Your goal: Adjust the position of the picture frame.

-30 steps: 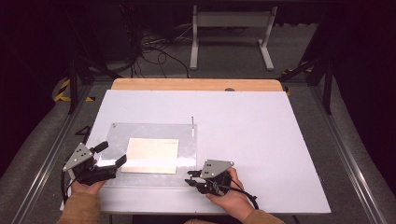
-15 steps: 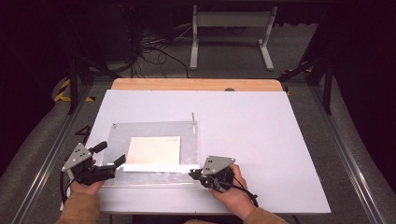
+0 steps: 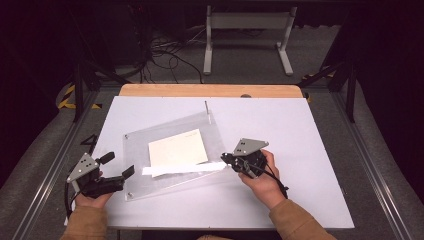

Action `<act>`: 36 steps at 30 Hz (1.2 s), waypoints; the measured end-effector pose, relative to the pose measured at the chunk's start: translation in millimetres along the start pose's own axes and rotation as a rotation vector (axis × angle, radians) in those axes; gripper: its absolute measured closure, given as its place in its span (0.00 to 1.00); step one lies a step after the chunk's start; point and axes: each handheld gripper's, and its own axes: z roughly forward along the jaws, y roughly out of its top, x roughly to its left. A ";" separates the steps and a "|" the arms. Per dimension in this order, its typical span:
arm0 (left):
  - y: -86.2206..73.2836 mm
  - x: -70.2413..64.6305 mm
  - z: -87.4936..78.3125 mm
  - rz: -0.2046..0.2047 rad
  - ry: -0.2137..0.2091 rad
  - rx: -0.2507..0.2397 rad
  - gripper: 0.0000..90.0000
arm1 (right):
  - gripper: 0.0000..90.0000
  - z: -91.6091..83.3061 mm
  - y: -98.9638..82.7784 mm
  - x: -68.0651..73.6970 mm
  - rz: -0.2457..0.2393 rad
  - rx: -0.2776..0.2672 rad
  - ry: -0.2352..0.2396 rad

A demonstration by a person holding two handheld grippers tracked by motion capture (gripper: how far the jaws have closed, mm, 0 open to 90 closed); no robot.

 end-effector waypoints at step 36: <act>36.8 58.1 30.2 -0.079 0.074 0.264 0.14 | 0.74 -13.7 -49.7 -38.2 0.239 -0.007 -0.103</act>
